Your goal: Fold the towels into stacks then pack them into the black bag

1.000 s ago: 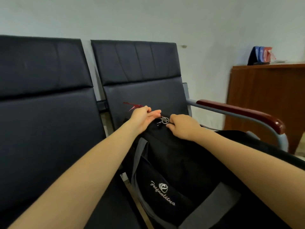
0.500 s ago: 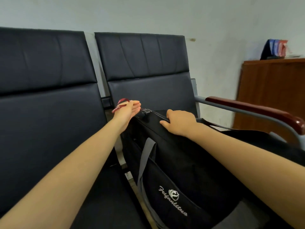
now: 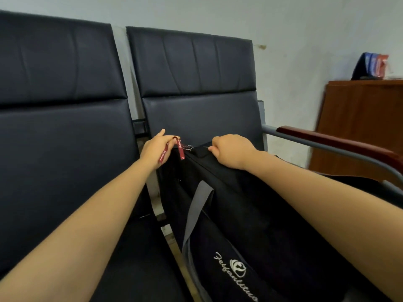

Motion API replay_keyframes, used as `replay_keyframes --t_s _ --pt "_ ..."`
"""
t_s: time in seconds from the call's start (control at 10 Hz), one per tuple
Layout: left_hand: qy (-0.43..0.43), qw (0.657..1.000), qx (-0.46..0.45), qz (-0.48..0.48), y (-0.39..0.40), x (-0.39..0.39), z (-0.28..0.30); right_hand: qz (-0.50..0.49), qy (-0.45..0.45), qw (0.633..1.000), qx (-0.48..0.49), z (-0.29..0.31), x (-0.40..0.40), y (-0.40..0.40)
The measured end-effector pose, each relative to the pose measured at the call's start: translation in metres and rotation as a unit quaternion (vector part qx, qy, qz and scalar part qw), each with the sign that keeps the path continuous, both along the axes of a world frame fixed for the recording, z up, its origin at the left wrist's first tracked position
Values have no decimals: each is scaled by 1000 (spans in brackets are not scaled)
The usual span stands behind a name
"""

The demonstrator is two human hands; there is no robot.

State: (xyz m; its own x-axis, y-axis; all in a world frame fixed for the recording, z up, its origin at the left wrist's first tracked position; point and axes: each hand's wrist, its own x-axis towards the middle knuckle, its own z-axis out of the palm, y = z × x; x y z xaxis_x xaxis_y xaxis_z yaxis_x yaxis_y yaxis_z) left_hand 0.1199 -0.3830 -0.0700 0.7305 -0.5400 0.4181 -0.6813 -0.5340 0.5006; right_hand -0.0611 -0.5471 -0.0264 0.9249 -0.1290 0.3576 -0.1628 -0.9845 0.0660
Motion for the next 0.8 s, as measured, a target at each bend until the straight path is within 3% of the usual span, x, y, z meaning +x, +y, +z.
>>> replay_keyframes --t_s 0.1,0.2,0.3,0.4,0.6,0.7,0.8 --pt "39 999 -18 1 4 9 -9 6 -1 1000 -4 -3 1 -4" --pt "133 982 -136 7 -1 3 -18 13 -16 1000 -10 -12 4 -8" --pt "123 976 -174 50 1 1 -29 2 -56 998 15 -16 4 -17" --pt "177 964 -194 43 8 -6 -57 -6 -57 998 15 -19 1 -16" --pt "375 905 -194 45 44 -43 -81 -67 -9 997 44 -30 0 -7" --pt "411 891 -190 23 76 -47 -68 -94 4 991 91 -29 1 3" --pt "415 896 -153 22 99 -55 -54 -133 -50 979 147 -28 -7 22"
